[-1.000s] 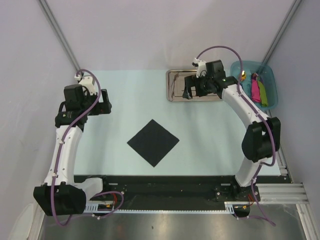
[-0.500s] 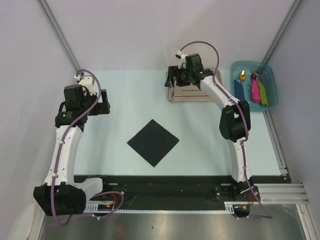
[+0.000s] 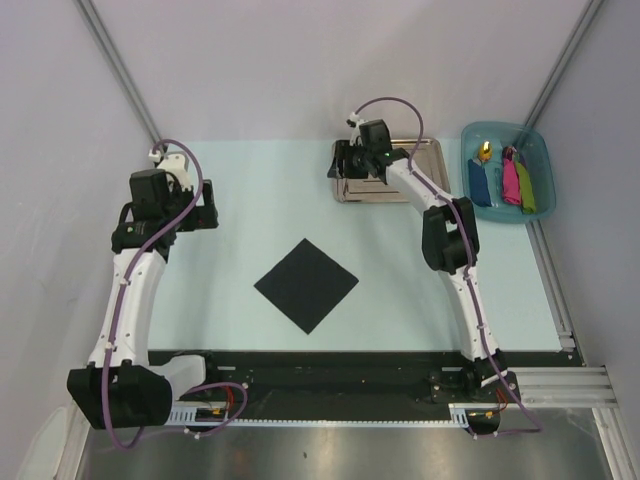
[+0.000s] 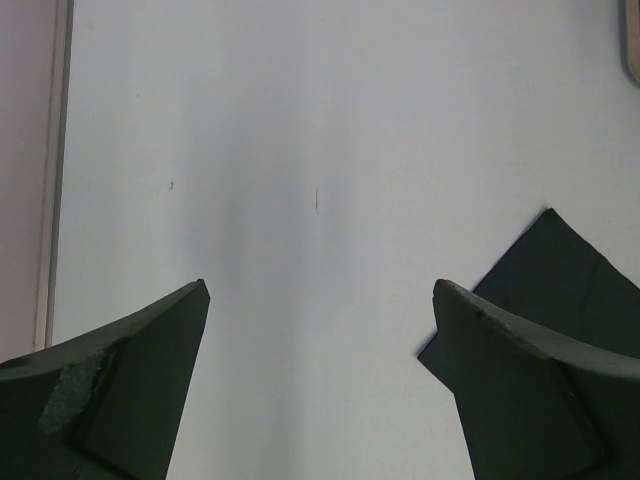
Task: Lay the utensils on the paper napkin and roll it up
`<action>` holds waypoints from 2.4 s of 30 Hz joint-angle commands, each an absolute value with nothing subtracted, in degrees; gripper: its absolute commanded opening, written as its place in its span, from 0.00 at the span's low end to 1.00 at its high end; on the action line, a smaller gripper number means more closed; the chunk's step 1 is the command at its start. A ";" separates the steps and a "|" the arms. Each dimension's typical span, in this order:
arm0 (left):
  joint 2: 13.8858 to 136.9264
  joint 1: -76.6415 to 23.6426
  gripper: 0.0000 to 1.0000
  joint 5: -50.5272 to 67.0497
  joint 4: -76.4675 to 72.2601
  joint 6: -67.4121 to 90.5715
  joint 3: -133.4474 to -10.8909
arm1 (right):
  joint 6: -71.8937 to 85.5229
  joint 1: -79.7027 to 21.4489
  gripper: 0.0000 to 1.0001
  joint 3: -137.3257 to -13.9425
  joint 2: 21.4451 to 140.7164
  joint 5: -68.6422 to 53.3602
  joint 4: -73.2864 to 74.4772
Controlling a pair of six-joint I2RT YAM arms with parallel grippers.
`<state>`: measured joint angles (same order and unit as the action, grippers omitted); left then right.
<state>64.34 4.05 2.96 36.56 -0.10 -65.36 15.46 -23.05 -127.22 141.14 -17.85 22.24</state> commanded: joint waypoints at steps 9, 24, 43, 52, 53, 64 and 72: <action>64.60 4.40 1.00 0.18 36.65 -1.41 -65.22 | 19.42 -26.01 0.64 -132.36 146.33 -9.76 13.71; 64.86 4.39 1.00 -1.67 36.12 -2.20 -65.13 | 20.13 -25.05 0.62 -128.06 147.48 -3.07 10.64; 66.01 4.39 1.00 -2.99 36.65 -2.46 -65.74 | 18.81 -25.49 0.56 -128.67 150.29 -0.53 9.67; 66.62 4.40 1.00 -2.81 36.74 -1.76 -65.74 | 21.79 -24.26 0.50 -127.53 150.38 -2.28 9.75; 66.62 4.39 1.00 -2.90 36.74 -1.76 -65.83 | 22.41 -24.26 0.49 -127.27 150.29 -3.07 9.84; 67.50 4.39 1.00 -3.60 36.91 -1.58 -66.36 | 24.34 -23.38 0.39 -127.00 150.56 -3.69 10.63; 68.38 4.48 1.00 -4.31 37.00 -1.93 -66.97 | 24.87 -22.94 0.32 -126.91 150.82 -5.54 10.72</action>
